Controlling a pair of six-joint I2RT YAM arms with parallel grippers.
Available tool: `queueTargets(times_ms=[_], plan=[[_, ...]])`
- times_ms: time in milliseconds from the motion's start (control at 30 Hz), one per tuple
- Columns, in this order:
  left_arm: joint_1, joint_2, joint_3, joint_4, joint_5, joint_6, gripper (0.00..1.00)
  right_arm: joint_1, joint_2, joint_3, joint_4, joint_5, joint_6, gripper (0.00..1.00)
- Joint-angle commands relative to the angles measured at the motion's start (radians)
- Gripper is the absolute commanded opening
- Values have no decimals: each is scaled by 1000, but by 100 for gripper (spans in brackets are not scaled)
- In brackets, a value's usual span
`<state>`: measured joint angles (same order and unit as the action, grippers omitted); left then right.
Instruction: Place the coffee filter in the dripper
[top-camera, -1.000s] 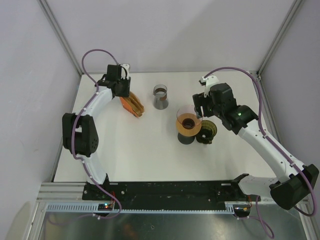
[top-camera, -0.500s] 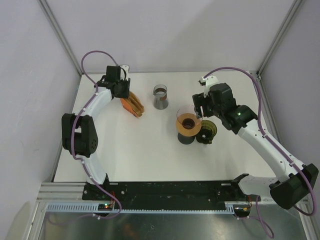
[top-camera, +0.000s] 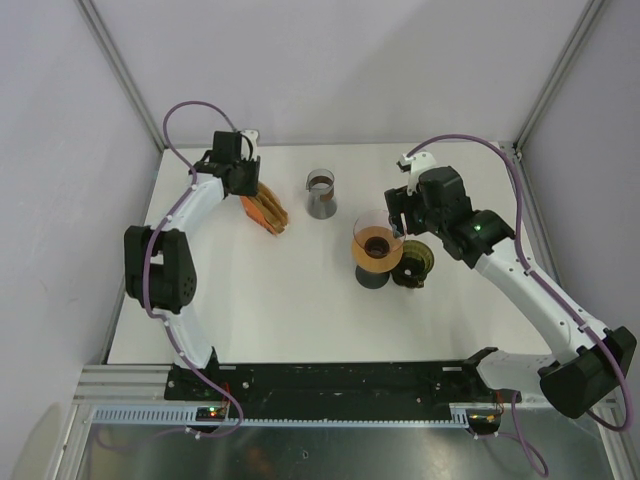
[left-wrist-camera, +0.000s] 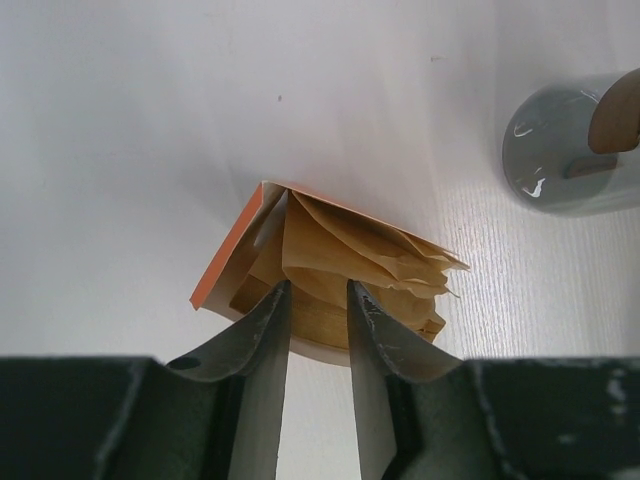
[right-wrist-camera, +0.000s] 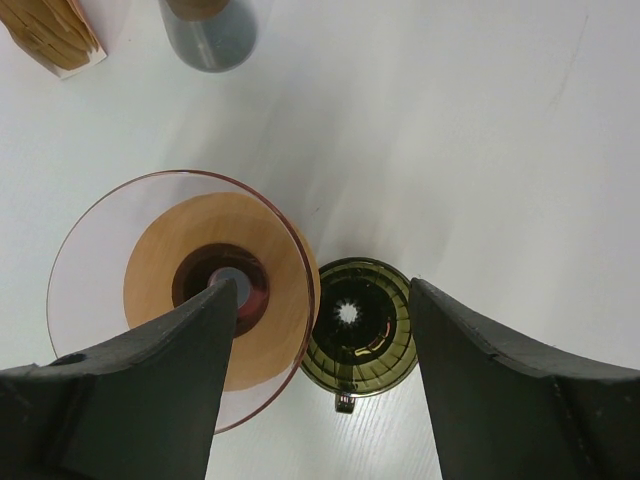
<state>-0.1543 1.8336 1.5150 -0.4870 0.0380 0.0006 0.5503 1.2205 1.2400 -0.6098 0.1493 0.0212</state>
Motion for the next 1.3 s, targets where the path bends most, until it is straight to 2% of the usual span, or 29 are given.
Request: queueTargets(times_ms=[0,633,767,1067,1267], plan=[[6,12,43,25,14,7,32,2,6,-4,10,-6,-17,74],[6,54,86,24,-5,7,28,5,13,-4,5,-10,-17,74],[6,64,97,25,-7,-27,22,8,15,-4,4,-15,-17,74],[6,36,86,24,8,-36,2,10,23,-4,-2,-22,-17,74],[6,29,76,24,20,-40,0,12,23,-4,-4,-24,-17,74]])
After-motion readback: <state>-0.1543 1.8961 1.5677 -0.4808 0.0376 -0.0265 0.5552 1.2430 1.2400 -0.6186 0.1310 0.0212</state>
